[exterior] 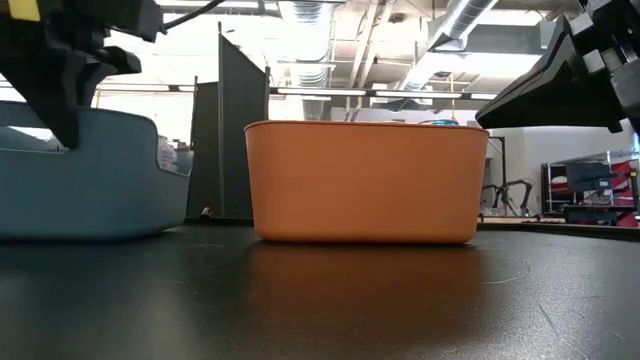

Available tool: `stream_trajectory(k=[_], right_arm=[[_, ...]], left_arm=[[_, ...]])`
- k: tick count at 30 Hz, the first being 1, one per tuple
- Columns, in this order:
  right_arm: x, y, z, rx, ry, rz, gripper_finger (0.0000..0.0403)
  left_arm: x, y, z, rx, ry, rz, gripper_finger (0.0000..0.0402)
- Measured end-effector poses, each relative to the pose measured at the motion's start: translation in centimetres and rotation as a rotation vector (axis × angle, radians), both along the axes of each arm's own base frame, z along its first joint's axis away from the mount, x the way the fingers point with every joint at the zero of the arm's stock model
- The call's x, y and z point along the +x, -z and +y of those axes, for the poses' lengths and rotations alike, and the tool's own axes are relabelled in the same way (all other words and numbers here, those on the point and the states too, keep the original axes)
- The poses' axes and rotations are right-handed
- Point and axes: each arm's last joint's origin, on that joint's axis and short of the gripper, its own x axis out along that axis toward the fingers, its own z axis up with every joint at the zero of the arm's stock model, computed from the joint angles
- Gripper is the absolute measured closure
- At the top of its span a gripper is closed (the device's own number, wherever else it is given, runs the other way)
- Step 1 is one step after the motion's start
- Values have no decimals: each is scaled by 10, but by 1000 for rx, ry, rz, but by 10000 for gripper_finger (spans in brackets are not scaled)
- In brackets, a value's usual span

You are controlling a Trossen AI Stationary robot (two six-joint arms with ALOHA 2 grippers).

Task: Sort soda cans
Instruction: Move the blue bin

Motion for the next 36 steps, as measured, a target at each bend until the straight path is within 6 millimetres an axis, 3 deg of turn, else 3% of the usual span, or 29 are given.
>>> stream_trajectory(k=[23, 36], right_arm=[[10, -40, 11, -72, -21, -10, 399], [12, -50, 12, -81, -24, -11, 399]], left_arm=[[40, -9, -26, -312, -70, -405, 395], [59, 5, -36, -361, -110, -468, 395]])
